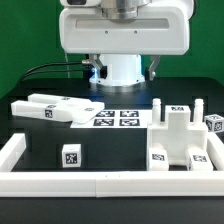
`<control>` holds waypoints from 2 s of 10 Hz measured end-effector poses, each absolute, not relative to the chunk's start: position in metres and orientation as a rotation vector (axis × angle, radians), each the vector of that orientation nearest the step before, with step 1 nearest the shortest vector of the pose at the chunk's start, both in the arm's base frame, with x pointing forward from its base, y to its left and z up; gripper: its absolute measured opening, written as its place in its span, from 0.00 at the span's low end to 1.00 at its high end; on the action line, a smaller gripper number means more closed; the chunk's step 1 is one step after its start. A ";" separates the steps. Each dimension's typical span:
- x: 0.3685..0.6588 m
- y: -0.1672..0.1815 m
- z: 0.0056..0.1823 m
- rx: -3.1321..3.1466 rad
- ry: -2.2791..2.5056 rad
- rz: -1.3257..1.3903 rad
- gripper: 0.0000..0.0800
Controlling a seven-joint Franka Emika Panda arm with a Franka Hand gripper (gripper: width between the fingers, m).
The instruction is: Assemble chair
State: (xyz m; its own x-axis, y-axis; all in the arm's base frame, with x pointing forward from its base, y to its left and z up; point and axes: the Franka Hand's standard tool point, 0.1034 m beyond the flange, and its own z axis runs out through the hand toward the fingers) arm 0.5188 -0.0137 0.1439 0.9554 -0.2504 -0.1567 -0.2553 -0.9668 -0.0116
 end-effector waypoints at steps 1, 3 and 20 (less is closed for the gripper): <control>0.514 -0.027 0.139 -3.054 0.455 0.220 0.81; 0.485 -0.067 0.131 -3.024 0.597 0.232 0.81; 0.380 -0.117 0.054 -2.132 2.253 0.312 0.81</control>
Offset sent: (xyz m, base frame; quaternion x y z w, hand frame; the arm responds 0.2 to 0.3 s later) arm -0.0310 -0.0410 -0.0188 0.0576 -0.0217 0.0876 0.9943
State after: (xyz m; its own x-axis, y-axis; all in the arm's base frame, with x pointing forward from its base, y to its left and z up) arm 0.3800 -0.1173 0.0544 -0.0644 -0.9859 -0.1547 -0.9908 0.0446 0.1279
